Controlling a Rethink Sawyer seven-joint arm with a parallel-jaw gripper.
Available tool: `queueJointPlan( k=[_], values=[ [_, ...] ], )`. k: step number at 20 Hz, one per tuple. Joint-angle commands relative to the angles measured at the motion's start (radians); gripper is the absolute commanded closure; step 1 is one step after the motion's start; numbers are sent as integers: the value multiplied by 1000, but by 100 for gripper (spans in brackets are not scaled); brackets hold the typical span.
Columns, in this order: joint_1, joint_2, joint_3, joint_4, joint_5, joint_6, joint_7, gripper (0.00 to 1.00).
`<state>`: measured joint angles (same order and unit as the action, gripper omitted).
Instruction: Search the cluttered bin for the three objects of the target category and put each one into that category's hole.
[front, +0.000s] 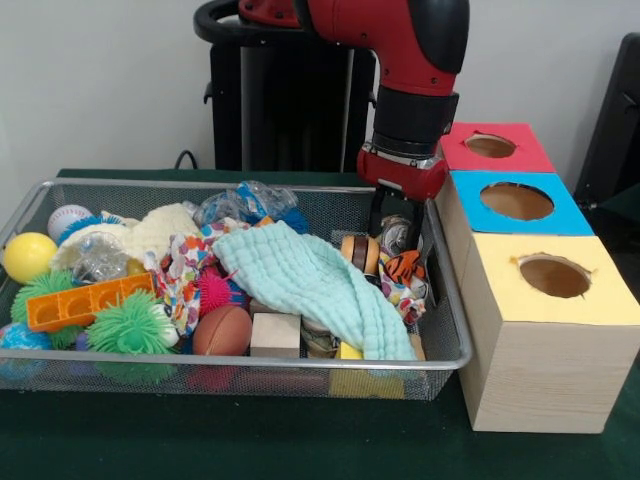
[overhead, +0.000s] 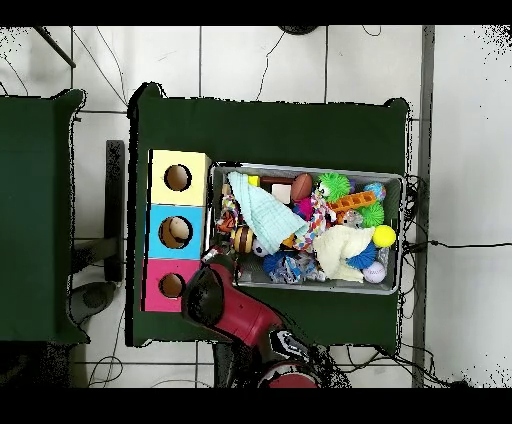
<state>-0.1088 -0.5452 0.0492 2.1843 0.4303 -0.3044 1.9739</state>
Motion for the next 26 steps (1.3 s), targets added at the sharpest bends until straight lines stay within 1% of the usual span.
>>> queueJointPlan(
  k=[1, 5, 9, 15, 17, 22, 26],
  values=[
    [-26, -48, 154, -83, 73, 115, 286, 0],
    [-43, -45, 170, -85, 60, 125, 286, 0],
    [-58, -32, 186, -84, 48, 110, 288, 0],
    [-97, 3, 229, -103, 25, 58, 305, 0],
    [-104, 2, 240, -103, 23, 48, 311, 0],
    [-122, -20, 262, -95, 28, 61, 315, 0],
    [-129, -49, 273, -84, 30, 71, 322, 0]
  ],
)
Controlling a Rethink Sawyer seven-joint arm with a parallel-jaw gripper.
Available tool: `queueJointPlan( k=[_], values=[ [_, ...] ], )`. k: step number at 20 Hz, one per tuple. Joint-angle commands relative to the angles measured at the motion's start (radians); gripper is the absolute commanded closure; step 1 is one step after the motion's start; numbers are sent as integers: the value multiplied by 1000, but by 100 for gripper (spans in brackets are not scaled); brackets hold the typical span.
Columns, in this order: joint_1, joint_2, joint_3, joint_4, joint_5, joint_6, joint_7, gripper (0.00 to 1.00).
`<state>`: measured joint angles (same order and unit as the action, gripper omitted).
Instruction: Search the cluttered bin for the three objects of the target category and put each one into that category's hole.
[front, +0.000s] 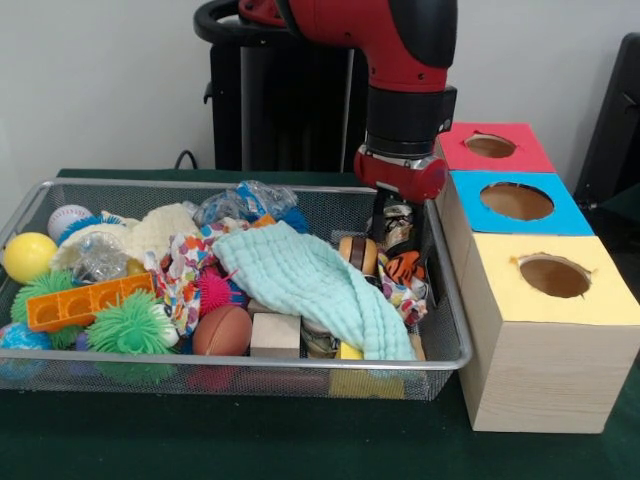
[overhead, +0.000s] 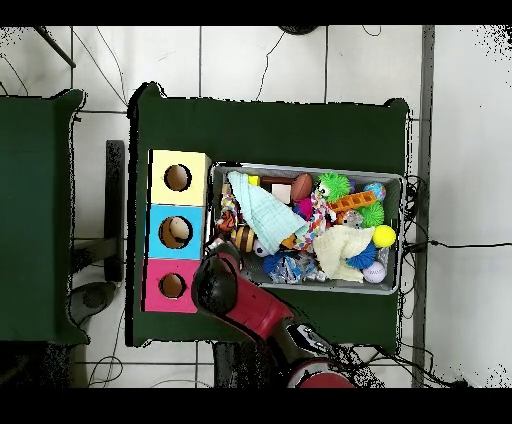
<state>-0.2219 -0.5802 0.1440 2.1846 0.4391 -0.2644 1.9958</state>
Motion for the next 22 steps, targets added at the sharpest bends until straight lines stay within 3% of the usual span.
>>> queueJointPlan(
  k=[1, 6, 12, 22],
  values=[
    [-18, -18, 182, -82, 21, 32, 301, 0],
    [-47, -26, 223, -71, 1, 18, 310, 0],
    [11, -105, 157, -55, 78, 100, 268, 0],
    [23, -67, 131, -90, 75, 52, 244, 0]
  ],
)
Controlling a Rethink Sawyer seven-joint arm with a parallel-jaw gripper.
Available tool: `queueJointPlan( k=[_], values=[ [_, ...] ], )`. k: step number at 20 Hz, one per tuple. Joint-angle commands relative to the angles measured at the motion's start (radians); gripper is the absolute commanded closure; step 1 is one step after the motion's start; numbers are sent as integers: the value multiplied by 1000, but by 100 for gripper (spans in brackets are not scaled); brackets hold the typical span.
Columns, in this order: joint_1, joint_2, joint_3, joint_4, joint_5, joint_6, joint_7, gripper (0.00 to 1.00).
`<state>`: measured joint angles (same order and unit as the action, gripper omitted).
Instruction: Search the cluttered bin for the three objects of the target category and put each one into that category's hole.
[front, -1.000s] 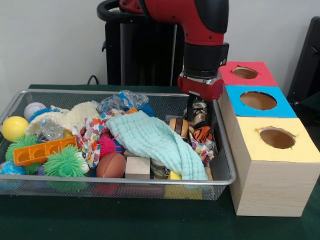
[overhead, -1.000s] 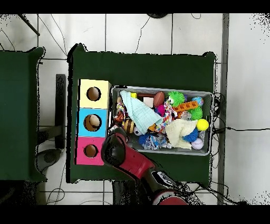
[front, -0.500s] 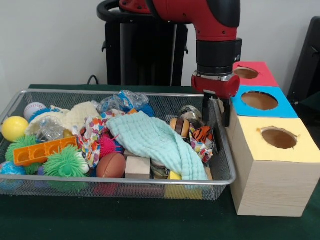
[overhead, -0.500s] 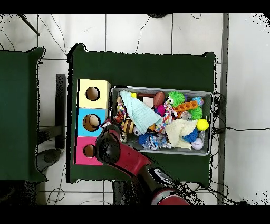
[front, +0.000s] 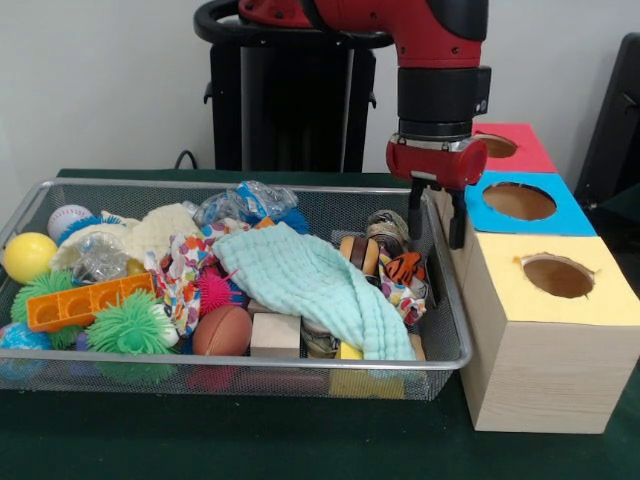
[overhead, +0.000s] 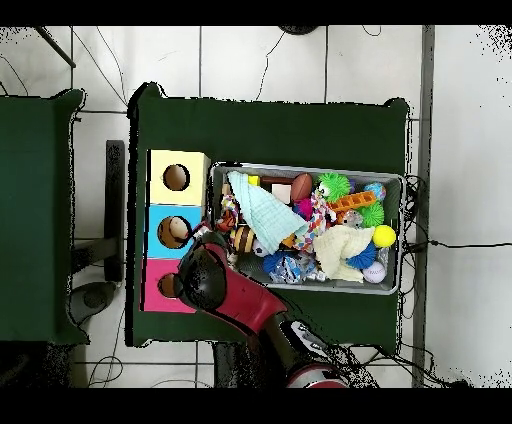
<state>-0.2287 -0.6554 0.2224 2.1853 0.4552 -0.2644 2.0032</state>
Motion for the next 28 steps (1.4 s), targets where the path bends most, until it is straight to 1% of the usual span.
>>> queueJointPlan(
  k=[1, 6, 8, 11, 13, 21, 28],
  values=[
    [31, 12, 49, -94, 59, 49, 234, 0],
    [41, 56, 24, -126, 60, -4, 224, 0],
    [57, 80, -11, -155, 73, -16, 195, 0],
    [68, 105, -39, -178, 84, -15, 179, 0],
    [63, 116, -46, -188, 77, -4, 172, 0],
    [63, 104, -83, -193, 59, 34, 154, 0],
    [100, 95, -135, -194, 93, 51, 151, 0]
  ],
)
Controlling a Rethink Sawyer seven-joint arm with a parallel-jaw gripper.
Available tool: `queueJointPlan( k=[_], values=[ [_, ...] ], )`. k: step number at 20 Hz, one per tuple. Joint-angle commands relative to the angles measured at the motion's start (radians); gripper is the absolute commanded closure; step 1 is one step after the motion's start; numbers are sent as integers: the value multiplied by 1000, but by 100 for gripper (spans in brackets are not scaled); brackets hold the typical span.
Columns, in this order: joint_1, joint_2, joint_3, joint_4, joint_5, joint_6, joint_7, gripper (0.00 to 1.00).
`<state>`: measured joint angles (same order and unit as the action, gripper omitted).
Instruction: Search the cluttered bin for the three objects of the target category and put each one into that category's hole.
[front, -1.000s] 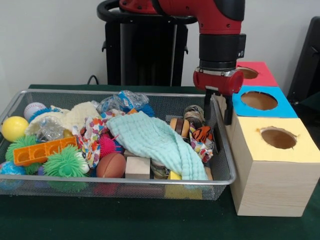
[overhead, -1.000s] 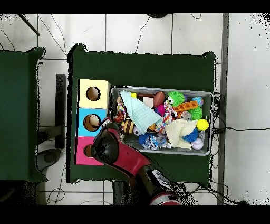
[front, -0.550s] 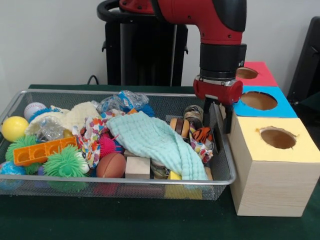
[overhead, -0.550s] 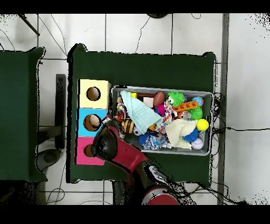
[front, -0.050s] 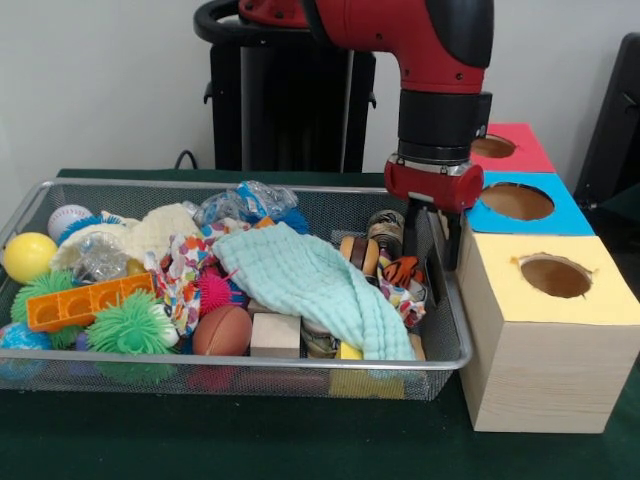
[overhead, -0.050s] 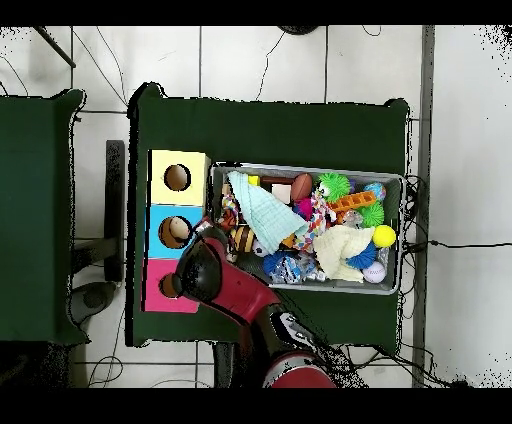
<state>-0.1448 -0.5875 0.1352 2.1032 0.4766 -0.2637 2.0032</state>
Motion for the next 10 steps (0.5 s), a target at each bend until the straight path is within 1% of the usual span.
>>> queueJointPlan(
  k=[1, 6, 10],
  values=[
    [17, 28, -53, -113, 71, 53, 151, 0],
    [31, 35, -70, -125, 77, 53, 159, 0],
    [25, 55, -69, -137, 65, 44, 165, 0]
  ],
)
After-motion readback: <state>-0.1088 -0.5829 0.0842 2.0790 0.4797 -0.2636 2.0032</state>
